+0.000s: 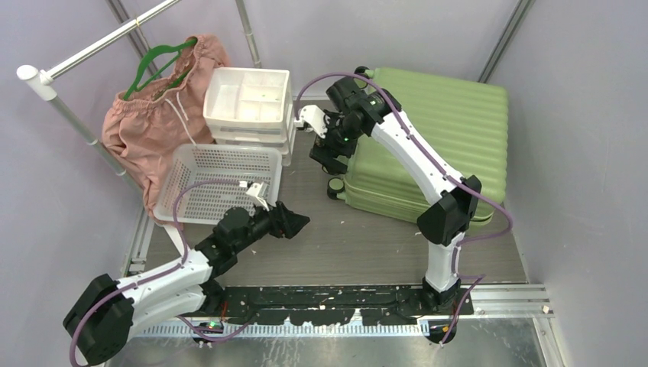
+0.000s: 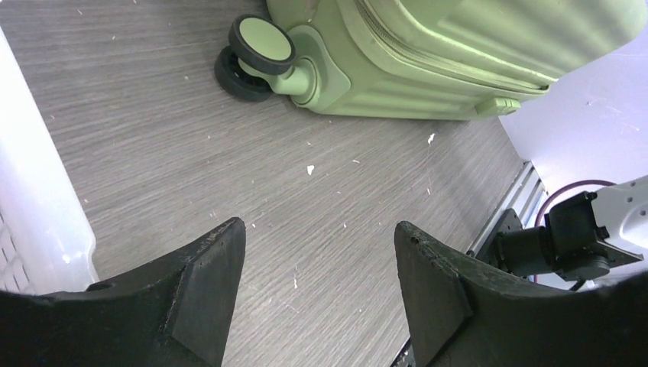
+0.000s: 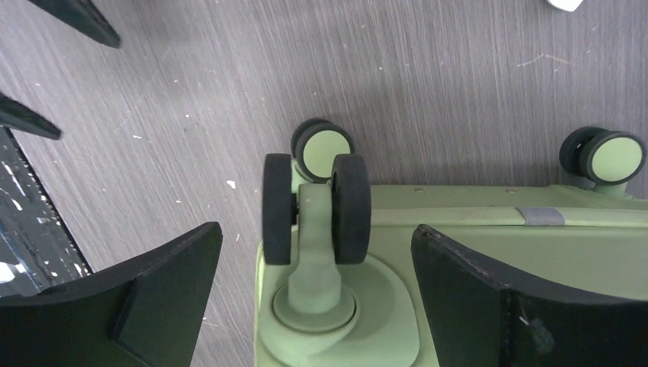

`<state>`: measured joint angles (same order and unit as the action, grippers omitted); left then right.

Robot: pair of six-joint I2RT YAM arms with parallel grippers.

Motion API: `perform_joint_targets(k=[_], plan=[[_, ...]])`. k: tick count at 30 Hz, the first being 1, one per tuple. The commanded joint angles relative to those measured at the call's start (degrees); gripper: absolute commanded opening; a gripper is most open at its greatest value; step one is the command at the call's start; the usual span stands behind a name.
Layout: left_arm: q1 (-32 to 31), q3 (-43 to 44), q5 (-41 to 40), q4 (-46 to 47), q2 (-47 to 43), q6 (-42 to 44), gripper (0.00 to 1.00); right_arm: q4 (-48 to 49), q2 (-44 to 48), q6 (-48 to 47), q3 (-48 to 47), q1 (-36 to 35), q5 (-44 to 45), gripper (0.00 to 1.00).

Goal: Open, take out, and arrange the luggage
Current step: Adjust the luggage at the center of the board.

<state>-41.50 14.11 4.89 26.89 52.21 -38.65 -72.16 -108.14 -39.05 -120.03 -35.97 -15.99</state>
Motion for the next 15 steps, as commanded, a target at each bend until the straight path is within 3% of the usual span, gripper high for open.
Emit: perform_joint_targets(k=[1, 6, 13, 15], plan=[[0.01, -1.33, 0.9, 0.43, -2.87, -0.98, 0.72, 1.47, -1.13, -0.1, -2.33, -0.34, 2.61, 1.0], [0.01, -1.75, 2.14, 0.8, -4.12, -0.23, 0.71, -0.09, -3.33, -1.36, -2.32, -0.37, 0.87, 0.92], [0.01, -3.03, 5.99, 5.51, -2.92, 2.4, 0.67, -3.98, -1.66, -3.95, -0.97, -0.41, -3.76, 0.55], [0.01, -2.83, 7.53, 6.41, -2.12, 3.62, 0.66, -5.08, 0.11, -4.95, 0.03, -0.42, -5.07, 0.37]])
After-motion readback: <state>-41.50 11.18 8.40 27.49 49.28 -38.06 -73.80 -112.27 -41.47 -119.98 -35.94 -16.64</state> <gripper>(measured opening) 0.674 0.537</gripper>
